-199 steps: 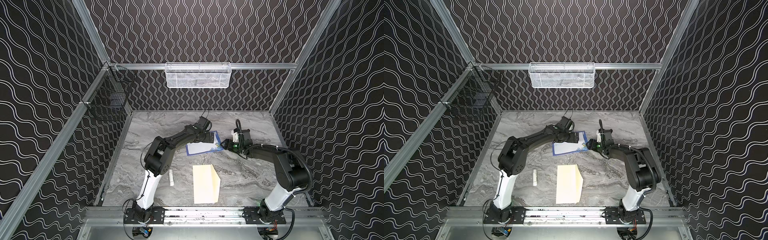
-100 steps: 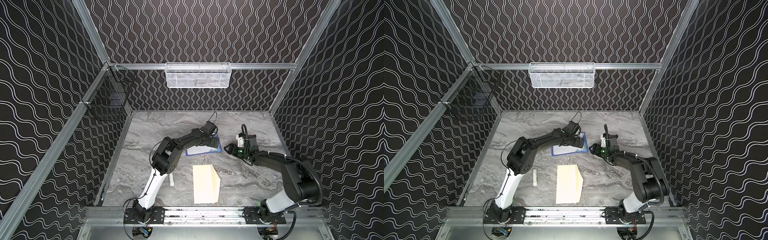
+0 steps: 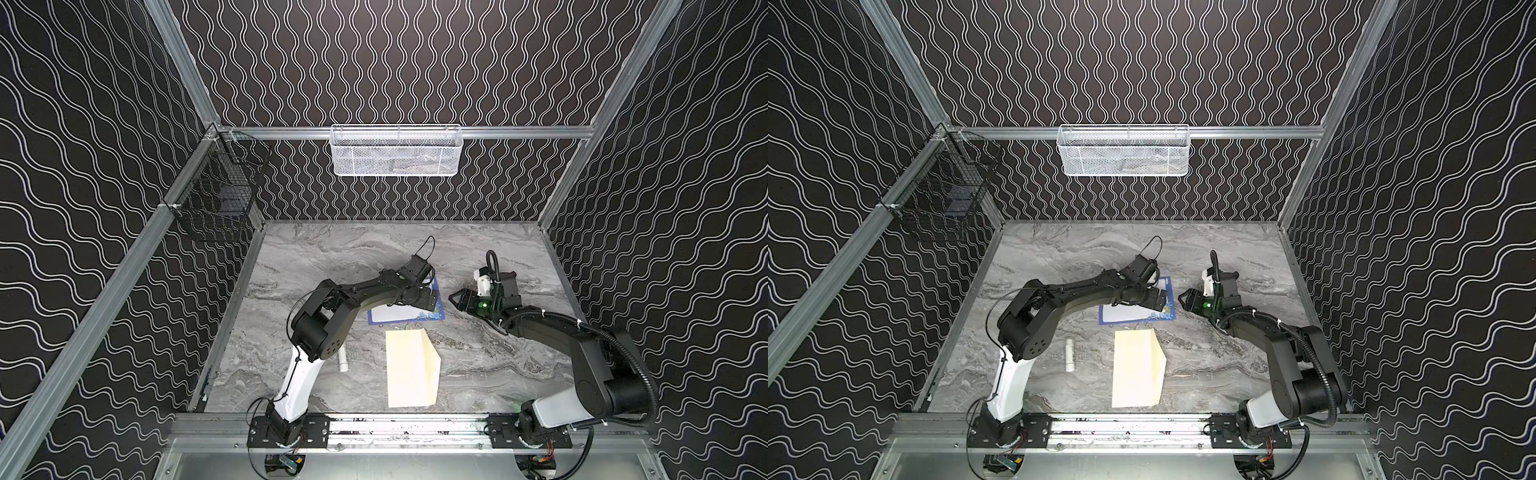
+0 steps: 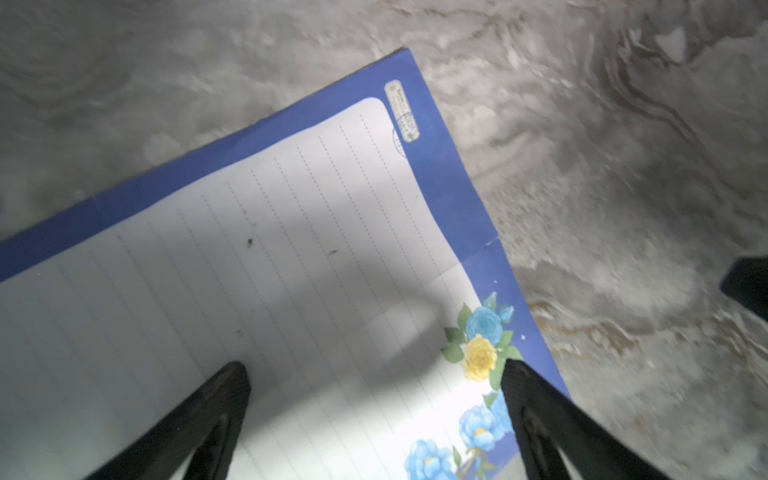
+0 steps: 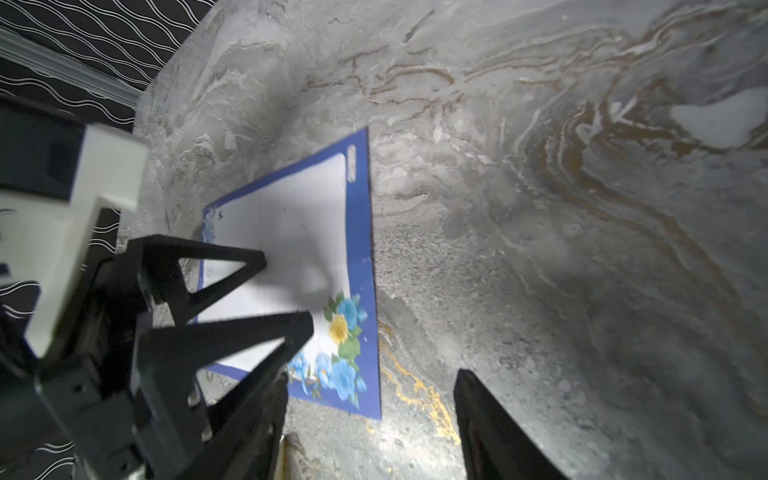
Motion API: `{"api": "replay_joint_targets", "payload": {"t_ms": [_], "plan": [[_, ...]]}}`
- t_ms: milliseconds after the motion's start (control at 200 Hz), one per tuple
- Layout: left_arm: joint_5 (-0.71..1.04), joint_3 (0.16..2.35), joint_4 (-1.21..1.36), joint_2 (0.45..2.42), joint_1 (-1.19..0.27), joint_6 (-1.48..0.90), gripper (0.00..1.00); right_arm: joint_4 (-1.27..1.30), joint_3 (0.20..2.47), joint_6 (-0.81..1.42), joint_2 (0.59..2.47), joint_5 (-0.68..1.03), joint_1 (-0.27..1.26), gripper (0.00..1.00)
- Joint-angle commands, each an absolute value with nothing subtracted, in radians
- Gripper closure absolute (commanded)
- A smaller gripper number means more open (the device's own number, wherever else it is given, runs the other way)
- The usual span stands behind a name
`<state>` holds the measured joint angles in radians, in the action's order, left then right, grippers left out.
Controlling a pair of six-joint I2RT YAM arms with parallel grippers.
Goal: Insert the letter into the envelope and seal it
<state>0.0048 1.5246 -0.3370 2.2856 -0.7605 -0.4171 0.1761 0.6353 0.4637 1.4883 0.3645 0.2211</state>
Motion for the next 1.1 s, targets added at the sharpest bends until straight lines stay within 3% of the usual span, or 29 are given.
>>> {"api": "replay_joint_targets", "payload": {"t_ms": [0, 200, 560, 1096], "plan": [[0.000, 1.523, -0.340, 2.248, -0.761, -0.414, 0.01, 0.150, 0.618, 0.479, 1.458, 0.379, 0.223, 0.34], [0.054, 1.537, -0.393, 2.134, -0.743, -0.447, 0.01, 0.102, 0.658, 0.461, 1.454, 0.420, 0.224, 0.34], [0.217, 1.323, -0.416, 1.972, -0.506, -0.470, 0.01, 0.154, 0.763, 0.451, 1.593, 0.481, 0.268, 0.34], [0.267, 1.359, -0.413, 2.106, -0.491, -0.456, 0.01, 0.149, 0.837, 0.432, 1.730, 0.421, 0.263, 0.35]]}}
